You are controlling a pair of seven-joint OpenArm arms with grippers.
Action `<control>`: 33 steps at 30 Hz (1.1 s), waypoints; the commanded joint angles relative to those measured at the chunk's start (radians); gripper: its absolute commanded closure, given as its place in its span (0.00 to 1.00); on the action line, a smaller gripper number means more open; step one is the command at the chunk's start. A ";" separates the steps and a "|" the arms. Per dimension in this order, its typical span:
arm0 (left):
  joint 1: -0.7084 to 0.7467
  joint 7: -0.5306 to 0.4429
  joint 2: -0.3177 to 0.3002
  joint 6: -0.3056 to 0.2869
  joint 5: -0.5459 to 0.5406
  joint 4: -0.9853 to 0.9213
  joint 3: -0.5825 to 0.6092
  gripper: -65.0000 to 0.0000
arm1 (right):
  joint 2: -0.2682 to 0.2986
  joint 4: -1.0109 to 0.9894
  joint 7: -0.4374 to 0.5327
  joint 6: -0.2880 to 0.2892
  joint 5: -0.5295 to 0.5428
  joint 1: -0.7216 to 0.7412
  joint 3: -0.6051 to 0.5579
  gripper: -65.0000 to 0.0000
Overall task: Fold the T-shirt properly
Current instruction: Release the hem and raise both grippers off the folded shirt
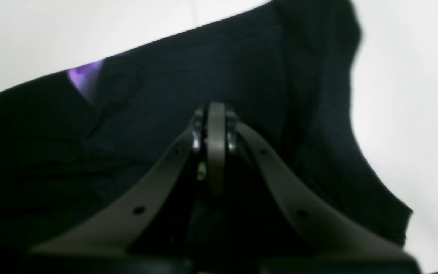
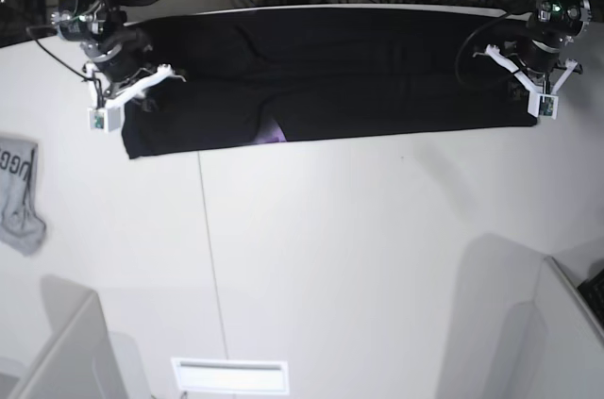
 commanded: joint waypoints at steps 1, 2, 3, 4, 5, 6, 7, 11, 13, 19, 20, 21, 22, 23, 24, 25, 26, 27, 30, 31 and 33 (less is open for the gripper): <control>-0.004 -0.010 -0.004 0.004 -0.004 -0.008 -0.009 1.00 | 0.008 -0.010 0.014 -0.002 0.005 0.012 0.005 1.00; -0.011 -0.010 0.001 0.004 -0.004 -0.025 -0.009 1.00 | 0.009 -0.032 0.013 -0.002 0.005 0.021 0.005 1.00; -0.021 -0.010 0.001 0.004 -0.003 -0.052 -0.007 1.00 | 0.011 -0.061 0.014 -0.002 0.005 0.032 0.005 1.00; -0.032 -0.012 0.003 0.004 -0.003 -0.087 -0.007 1.00 | 0.011 -0.091 0.014 -0.002 0.005 0.041 0.007 1.00; -0.046 -0.012 0.003 0.004 -0.003 -0.120 -0.007 1.00 | 0.011 -0.121 0.016 -0.002 0.005 0.051 0.007 1.00; -0.063 -0.012 0.003 0.004 -0.003 -0.156 -0.007 1.00 | 0.011 -0.154 0.016 -0.002 0.005 0.063 0.016 1.00; -0.077 -0.012 0.003 0.004 -0.003 -0.189 -0.007 1.00 | 0.011 -0.186 0.016 -0.002 0.004 0.074 0.025 1.00; -0.118 -0.012 -0.002 0.008 -0.003 -0.272 -0.007 1.00 | 0.009 -0.288 0.016 -0.004 -0.013 0.115 0.036 1.00; -0.143 -0.012 -0.002 0.008 -0.001 -0.307 -0.007 1.00 | 0.005 -0.317 0.017 -0.004 -0.065 0.141 0.038 1.00; -0.256 -0.012 -0.002 0.009 0.086 -0.425 0.031 1.00 | -0.040 -0.366 0.017 -0.004 -0.202 0.233 0.038 1.00; -0.278 -0.012 0.001 0.009 0.105 -0.434 0.037 1.00 | -0.047 -0.374 0.017 -0.004 -0.214 0.252 0.038 1.00; -0.293 -0.012 0.001 0.009 0.116 -0.436 0.039 1.00 | -0.052 -0.380 0.016 -0.004 -0.222 0.267 0.038 1.00; -0.310 -0.012 0.003 0.009 0.122 -0.436 0.040 1.00 | -0.054 -0.387 0.013 -0.004 -0.228 0.285 0.038 1.00; -0.328 -0.007 0.004 0.009 0.122 -0.434 0.040 1.00 | -0.057 -0.394 0.009 -0.004 -0.234 0.301 0.038 1.00; -0.344 -0.007 0.004 0.009 0.122 -0.431 0.040 1.00 | -0.058 -0.398 0.009 -0.004 -0.237 0.311 0.038 1.00; -0.362 -0.004 0.004 0.009 0.122 -0.425 0.040 1.00 | -0.058 -0.398 0.009 -0.004 -0.239 0.321 0.038 1.00; -0.371 -0.004 0.004 0.009 0.123 -0.414 0.040 1.00 | -0.058 -0.395 0.008 -0.004 -0.236 0.324 0.038 1.00; -0.377 -0.004 0.004 0.009 0.128 -0.394 0.040 1.00 | -0.058 -0.389 0.008 -0.004 -0.234 0.325 0.038 1.00; -0.379 -0.003 -0.001 0.009 0.125 -0.322 0.037 1.00 | -0.058 -0.338 0.008 -0.002 -0.234 0.322 0.038 1.00; -0.379 -0.003 -0.001 0.009 0.122 -0.299 0.034 1.00 | -0.058 -0.308 0.008 -0.002 -0.233 0.318 0.038 1.00; -0.379 0.001 -0.002 0.009 0.120 -0.256 0.033 1.00 | -0.060 -0.251 0.006 -0.002 -0.233 0.308 0.036 1.00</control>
